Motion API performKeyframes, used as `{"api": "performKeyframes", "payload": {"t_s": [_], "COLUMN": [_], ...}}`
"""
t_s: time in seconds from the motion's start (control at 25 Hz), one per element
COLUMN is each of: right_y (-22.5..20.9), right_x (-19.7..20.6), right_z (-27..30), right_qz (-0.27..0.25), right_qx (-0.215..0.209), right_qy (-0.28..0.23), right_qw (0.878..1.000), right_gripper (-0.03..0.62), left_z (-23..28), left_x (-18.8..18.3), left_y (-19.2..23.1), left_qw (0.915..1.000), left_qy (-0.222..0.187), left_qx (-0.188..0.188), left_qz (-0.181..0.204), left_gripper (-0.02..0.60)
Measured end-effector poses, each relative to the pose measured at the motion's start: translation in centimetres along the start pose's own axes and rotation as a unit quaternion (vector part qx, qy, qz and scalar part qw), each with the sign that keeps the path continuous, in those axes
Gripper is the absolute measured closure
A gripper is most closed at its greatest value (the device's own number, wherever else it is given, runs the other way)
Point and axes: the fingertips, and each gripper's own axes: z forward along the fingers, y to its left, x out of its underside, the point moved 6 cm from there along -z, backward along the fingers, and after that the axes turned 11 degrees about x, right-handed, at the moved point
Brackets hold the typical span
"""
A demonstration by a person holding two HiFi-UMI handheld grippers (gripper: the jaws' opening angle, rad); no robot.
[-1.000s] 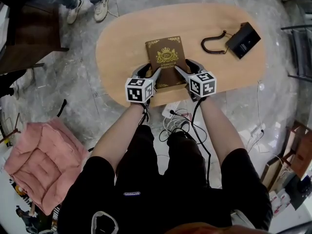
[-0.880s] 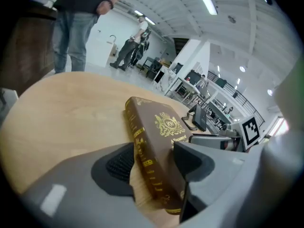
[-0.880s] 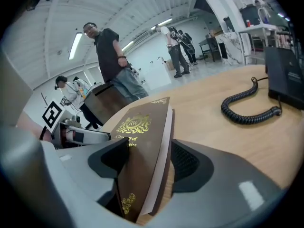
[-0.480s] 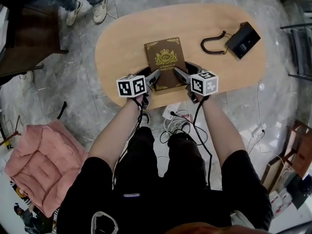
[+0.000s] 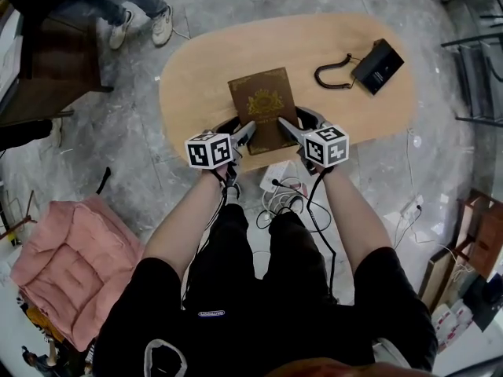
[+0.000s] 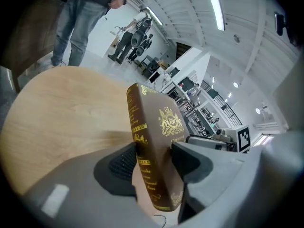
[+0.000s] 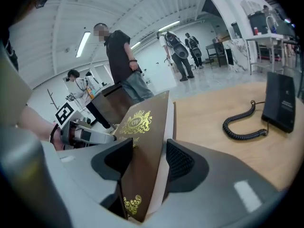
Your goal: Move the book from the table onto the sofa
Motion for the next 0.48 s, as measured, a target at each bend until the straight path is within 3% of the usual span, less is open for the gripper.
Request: {"api": "performKeyframes", "payload": {"t_s": [0.48], "right_y": [7.6], "right_x": [-7.2], "right_z": [-8.1], "right_qz": [-0.004], "right_qx": [0.021], "right_qy": [-0.019], "right_qw": [1.0], "right_gripper": [0.347], "left_z": [-8.2], "left_x": [-5.2], "left_y": [-8.1], "left_qw": [0.9998], "left_qy": [0.001], "left_qx": [0.018], "left_qz": [0.004], "left_gripper": [0.339]}}
